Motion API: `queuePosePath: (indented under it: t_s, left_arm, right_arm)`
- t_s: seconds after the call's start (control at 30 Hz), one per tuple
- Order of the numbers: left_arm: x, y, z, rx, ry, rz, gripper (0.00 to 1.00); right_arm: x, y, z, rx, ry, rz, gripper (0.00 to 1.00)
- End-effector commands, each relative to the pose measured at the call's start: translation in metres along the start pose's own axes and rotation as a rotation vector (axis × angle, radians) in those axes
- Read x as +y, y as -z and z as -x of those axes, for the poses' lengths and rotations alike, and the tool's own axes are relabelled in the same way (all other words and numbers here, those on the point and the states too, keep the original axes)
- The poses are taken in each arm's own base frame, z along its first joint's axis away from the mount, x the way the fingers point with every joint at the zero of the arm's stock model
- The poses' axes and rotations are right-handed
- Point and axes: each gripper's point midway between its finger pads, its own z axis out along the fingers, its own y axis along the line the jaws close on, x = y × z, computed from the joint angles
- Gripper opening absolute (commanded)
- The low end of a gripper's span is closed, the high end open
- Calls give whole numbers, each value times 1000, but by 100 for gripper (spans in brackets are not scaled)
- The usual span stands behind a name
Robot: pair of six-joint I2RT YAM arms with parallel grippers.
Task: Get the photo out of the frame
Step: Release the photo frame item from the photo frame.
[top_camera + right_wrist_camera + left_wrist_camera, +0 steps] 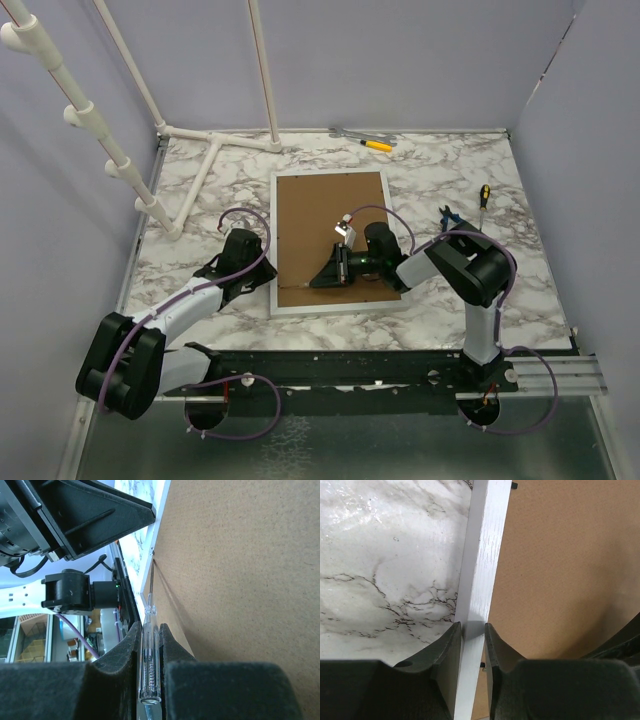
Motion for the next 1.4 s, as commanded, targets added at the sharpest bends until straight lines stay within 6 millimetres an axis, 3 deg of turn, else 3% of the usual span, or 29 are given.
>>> queuePosePath:
  t_s: [0.0, 0.77, 1.17, 1.37]
  left_arm:
    - [3, 0, -6, 26, -8, 1, 26]
    - [3, -2, -7, 29, 9, 0, 24]
    - [3, -2, -23, 38, 155, -41, 14]
    - [4, 0, -28, 24, 228, -64, 13]
  right_arm:
    - [-8, -6, 2, -15, -7, -15, 1]
    - [-9, -12, 5, -2, -33, -3, 1]
    - [-9, -11, 7, -31, -50, -23, 1]
    - [-6, -13, 6, -28, -50, -28, 1]
